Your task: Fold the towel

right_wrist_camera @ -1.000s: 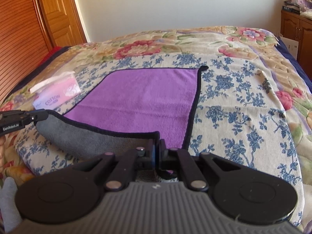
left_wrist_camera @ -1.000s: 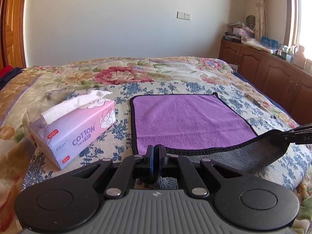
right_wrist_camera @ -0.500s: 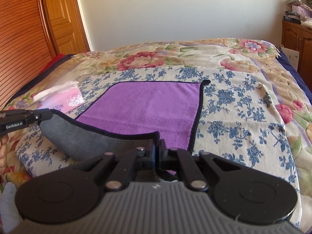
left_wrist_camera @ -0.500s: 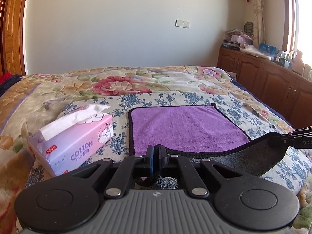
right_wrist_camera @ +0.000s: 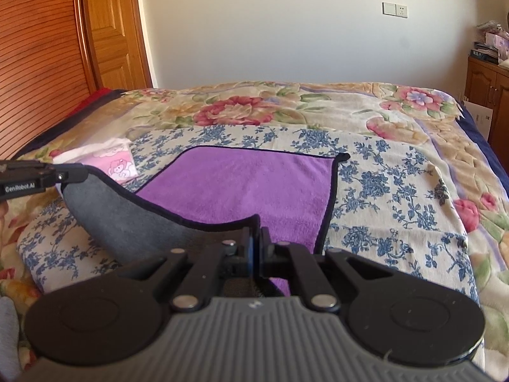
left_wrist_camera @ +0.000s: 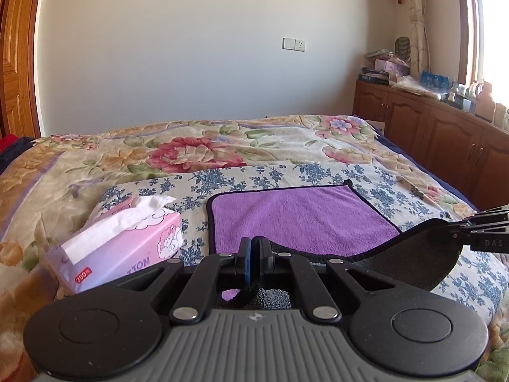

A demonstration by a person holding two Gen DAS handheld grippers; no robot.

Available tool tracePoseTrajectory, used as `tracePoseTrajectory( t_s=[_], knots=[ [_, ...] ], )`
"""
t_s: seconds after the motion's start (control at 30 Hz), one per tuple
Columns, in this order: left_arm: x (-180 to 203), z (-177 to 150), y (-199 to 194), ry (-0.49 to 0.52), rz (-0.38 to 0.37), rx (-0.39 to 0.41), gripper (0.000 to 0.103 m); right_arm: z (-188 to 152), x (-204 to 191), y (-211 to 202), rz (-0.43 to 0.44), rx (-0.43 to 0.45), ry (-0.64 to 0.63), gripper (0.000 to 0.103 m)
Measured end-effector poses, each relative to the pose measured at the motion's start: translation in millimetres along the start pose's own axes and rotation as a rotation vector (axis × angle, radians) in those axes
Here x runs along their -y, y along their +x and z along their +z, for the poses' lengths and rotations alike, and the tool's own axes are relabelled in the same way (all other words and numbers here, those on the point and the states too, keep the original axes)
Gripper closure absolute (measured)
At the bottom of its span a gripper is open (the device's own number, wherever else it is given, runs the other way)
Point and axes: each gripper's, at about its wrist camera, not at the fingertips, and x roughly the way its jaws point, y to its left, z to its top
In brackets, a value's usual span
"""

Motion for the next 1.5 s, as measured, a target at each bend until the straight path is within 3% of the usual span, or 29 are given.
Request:
tracePoseTrajectory(
  t_s=[1.5],
  knots=[
    [-1.7,47.5,57.3,-0.003,0.034,0.047,0.097,47.6,31.1,29.5,-0.012,0.144,-0.037,0.099]
  ],
)
